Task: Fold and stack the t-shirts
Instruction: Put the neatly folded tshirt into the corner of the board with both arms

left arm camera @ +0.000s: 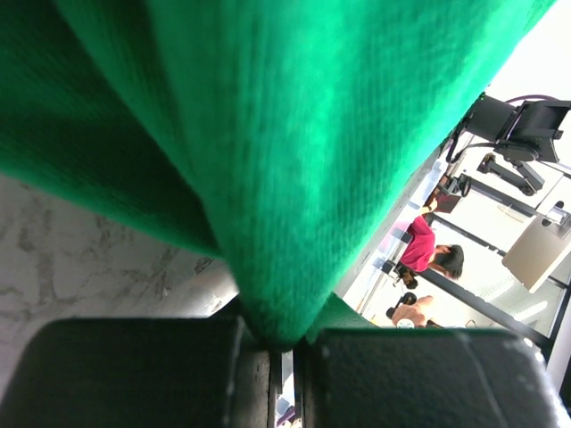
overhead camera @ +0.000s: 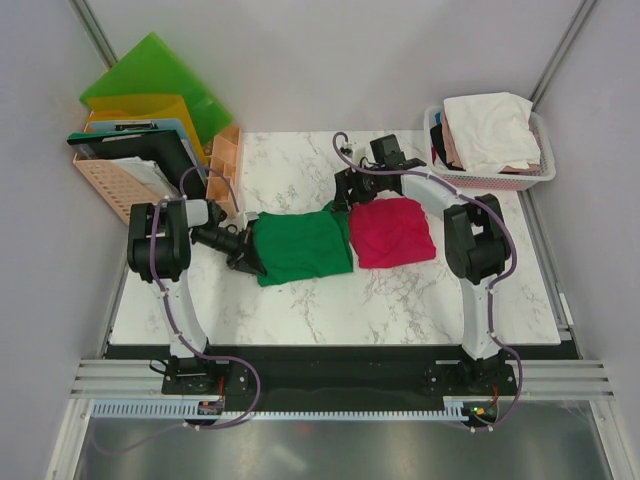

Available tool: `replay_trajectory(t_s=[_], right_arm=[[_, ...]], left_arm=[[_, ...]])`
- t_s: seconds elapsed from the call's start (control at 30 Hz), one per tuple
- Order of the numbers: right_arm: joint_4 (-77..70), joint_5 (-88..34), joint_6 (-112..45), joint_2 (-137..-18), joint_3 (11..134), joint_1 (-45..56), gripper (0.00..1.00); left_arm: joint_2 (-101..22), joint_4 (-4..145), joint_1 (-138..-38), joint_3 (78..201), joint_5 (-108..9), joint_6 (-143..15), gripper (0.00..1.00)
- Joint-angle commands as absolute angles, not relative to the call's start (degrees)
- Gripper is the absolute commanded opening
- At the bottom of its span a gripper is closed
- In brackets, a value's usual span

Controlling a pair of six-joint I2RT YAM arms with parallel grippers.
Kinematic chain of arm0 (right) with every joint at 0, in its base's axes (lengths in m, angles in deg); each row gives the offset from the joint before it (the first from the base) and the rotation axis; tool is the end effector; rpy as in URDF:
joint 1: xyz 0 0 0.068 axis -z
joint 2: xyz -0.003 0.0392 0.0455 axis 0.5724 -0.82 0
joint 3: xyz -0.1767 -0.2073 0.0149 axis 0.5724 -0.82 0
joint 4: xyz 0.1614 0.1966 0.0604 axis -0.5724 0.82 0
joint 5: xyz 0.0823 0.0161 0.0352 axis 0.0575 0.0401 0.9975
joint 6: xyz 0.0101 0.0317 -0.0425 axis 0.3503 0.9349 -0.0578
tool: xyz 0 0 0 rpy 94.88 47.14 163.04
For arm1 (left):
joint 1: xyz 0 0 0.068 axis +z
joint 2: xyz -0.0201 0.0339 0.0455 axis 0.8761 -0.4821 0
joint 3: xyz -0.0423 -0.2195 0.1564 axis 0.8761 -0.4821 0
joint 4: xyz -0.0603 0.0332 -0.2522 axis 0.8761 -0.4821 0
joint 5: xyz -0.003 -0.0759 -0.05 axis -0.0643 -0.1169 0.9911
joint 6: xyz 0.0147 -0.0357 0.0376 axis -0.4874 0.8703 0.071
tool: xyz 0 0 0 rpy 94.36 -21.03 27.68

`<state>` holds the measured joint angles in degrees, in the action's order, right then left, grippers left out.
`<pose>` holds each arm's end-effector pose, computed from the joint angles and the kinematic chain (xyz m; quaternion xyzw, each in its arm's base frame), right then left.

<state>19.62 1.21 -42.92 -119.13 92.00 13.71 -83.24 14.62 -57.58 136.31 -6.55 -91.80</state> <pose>0.4324 0.1900 0.1988 -0.2844 0.8566 0.3368 0.2682 0.3286 -0.0071 0.0985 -0.0448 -0.8947 0.4427 0.0387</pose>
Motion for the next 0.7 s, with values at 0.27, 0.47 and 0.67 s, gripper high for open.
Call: replay_trajectory(t_s=[0.27, 0.47, 0.67], right_arm=[[20.68, 3.85, -44.61, -119.63, 91.24, 13.56, 0.98], [21.29, 4.98, -44.26, -124.19, 94.67, 13.65, 0.98], [25.95, 11.31, -45.31, -129.12, 100.03, 13.12, 0.98]], left_arm=[[-83.12, 12.77, -54.32, 136.6, -5.81, -92.91, 0.02], [-83.12, 12.85, -54.15, 135.99, -5.81, -93.26, 0.02], [-83.12, 12.68, -54.06, 136.16, -5.81, -93.44, 0.02]])
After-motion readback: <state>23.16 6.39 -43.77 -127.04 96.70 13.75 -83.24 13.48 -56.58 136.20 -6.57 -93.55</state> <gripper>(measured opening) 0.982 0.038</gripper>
